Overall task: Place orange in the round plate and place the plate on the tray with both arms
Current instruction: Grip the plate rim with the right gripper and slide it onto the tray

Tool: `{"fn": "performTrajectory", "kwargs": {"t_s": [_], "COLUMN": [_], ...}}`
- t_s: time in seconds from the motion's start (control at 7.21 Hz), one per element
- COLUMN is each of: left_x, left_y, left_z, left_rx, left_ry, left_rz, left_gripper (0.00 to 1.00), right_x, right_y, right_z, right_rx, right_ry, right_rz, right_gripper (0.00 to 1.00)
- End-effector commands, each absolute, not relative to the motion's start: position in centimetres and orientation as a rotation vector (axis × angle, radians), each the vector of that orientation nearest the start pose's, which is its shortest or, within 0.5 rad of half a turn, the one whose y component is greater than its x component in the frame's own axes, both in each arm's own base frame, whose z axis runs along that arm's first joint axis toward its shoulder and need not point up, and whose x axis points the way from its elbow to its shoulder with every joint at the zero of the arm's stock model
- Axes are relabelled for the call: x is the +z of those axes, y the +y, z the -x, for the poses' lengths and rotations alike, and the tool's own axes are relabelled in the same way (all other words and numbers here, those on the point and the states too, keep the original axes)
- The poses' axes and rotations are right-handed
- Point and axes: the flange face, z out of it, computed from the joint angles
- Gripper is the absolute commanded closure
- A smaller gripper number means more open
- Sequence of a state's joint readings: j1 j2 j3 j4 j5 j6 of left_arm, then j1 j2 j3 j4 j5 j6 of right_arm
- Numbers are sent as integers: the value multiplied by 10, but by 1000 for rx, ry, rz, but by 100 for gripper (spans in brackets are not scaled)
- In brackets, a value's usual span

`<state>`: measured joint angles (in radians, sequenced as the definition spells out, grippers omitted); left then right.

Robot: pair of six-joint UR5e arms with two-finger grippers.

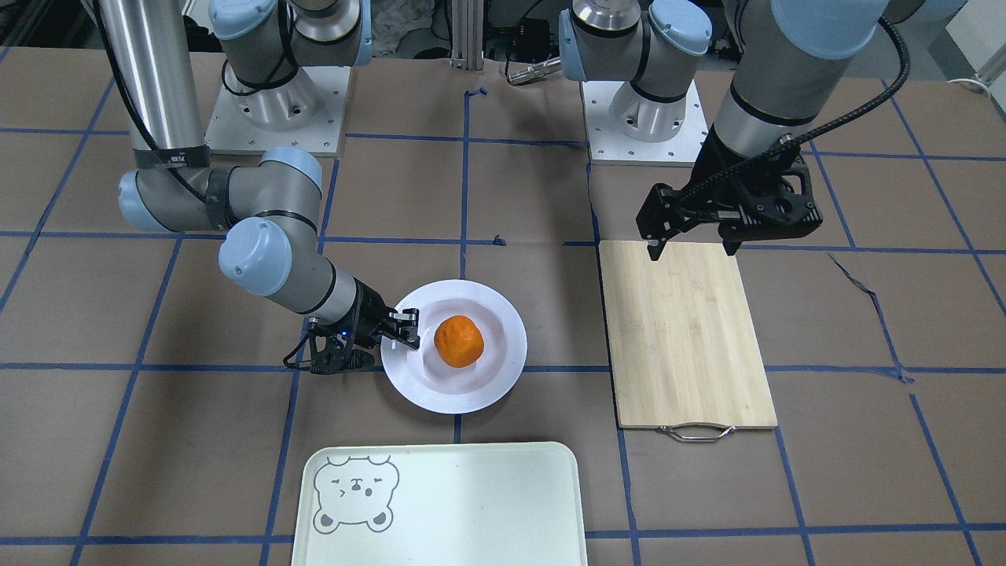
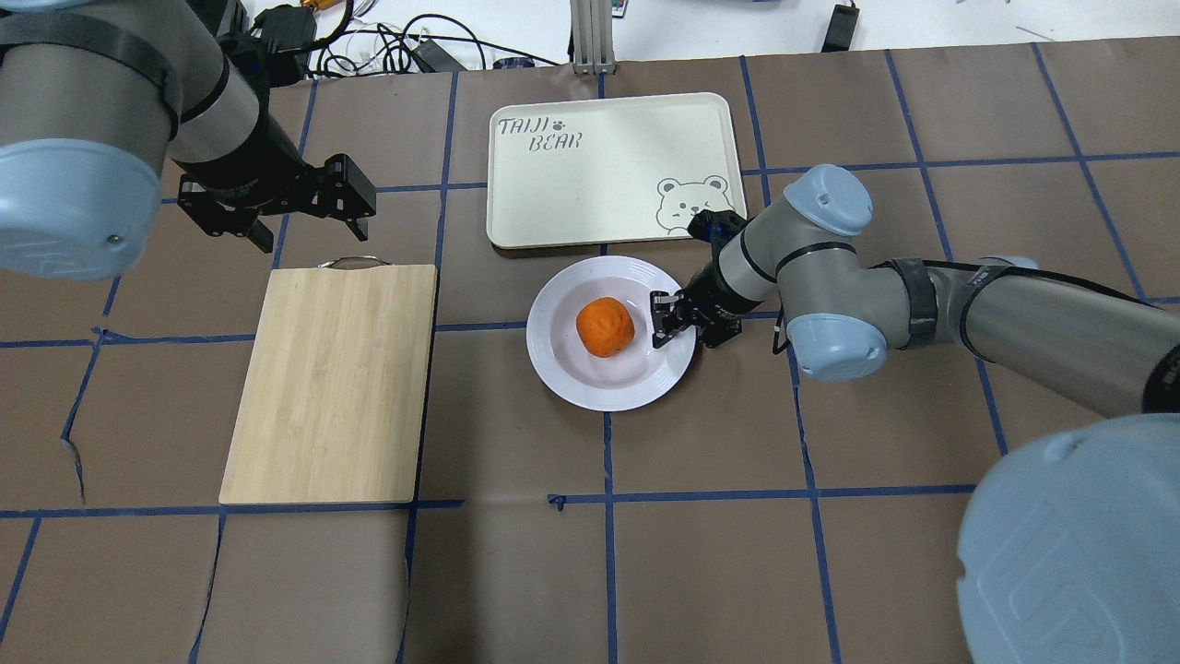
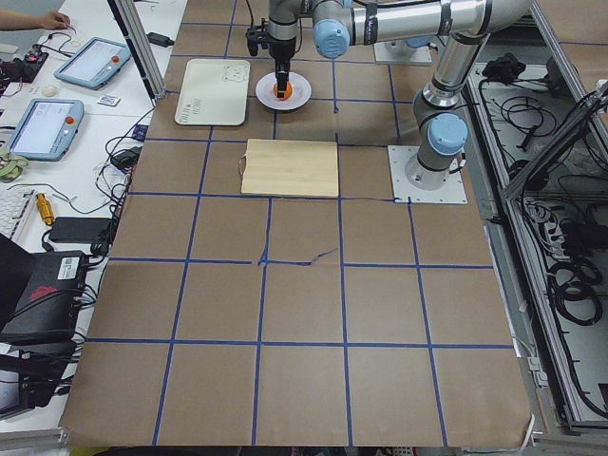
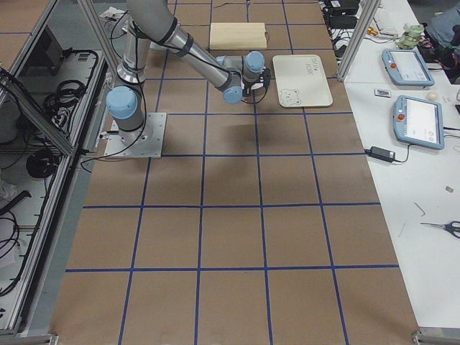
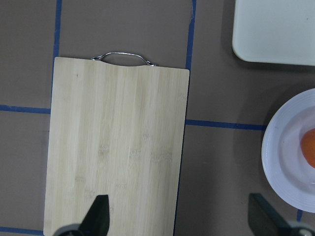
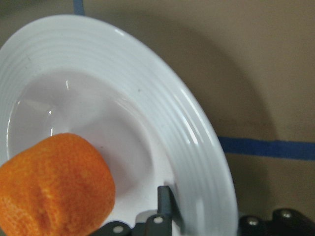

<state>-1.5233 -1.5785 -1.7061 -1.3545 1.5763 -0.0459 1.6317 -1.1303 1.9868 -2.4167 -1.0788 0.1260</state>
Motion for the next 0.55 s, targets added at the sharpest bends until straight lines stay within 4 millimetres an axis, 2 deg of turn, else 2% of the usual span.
{"fn": "performTrajectory", "kwargs": {"t_s": [0.0, 0.14, 0.42], "left_x": [438, 437, 437], "left_y": [-504, -505, -505], "left_z": [109, 109, 109], "left_rx": [-111, -108, -108], "left_ry": [3130, 3132, 3132], "left_rz": [147, 147, 147], "left_gripper": [0, 0, 0], "right_x": [176, 187, 210], "right_y": [-537, -548, -566], "right_z": [-214, -213, -217], "right_rx": [89, 127, 93], "right_ry": [2607, 2575, 2528], "right_rz": [-174, -233, -286], "right_gripper": [100, 100, 100]}}
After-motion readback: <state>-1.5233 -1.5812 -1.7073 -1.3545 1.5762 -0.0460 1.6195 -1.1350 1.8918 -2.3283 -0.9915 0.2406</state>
